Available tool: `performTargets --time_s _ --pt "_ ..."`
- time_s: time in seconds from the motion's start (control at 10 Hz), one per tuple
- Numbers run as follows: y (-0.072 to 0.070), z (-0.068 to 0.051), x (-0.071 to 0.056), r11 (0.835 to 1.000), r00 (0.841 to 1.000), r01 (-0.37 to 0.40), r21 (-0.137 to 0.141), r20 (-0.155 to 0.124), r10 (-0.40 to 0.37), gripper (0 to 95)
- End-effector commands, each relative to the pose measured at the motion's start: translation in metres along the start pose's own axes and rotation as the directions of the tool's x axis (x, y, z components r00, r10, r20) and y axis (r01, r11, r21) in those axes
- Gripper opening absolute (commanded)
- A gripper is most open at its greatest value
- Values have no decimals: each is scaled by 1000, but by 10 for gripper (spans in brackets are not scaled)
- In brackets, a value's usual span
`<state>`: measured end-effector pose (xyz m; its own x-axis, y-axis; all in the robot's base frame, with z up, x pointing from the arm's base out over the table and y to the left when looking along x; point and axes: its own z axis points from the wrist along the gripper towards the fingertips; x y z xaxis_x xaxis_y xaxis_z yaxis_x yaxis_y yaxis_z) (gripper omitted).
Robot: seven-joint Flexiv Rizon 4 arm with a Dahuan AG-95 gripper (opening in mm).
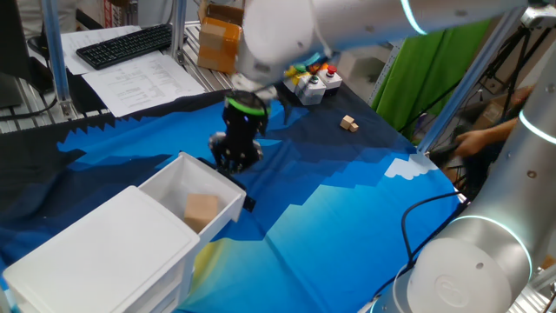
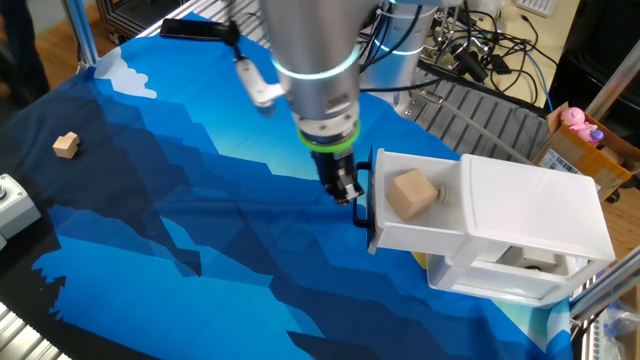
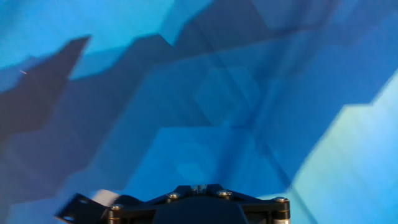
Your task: Put things in the drawer
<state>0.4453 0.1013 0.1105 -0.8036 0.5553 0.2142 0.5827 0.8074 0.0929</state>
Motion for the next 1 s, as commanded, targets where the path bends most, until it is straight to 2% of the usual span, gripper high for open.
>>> performTargets --time_s 0.1,0.7,1.0 --pt "-4 8 7 1000 1000 -10 -1 1 10 0" --pt "-6 12 16 999 999 -40 -7 -6 40 0" --pt "-4 13 27 999 999 -52 -10 -9 52 0"
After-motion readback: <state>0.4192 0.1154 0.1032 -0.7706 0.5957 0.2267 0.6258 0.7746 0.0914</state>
